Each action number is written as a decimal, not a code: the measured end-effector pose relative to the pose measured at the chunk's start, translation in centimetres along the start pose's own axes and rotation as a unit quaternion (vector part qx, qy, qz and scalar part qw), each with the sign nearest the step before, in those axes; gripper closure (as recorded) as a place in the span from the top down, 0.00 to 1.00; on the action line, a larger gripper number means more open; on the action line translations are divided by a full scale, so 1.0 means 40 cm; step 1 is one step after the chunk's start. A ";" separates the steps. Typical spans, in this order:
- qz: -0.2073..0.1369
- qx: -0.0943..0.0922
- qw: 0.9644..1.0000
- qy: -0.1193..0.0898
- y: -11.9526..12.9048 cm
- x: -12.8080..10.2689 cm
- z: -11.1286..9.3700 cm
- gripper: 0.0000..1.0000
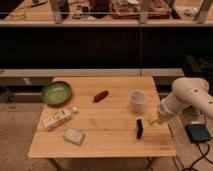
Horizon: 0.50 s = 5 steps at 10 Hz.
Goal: Knock the eraser over
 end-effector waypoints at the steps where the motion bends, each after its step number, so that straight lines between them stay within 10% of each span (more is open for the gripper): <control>1: 0.002 0.001 1.000 -0.001 -0.005 -0.008 0.015 0.45; 5: -0.004 -0.011 1.000 -0.006 -0.012 -0.003 0.039 0.45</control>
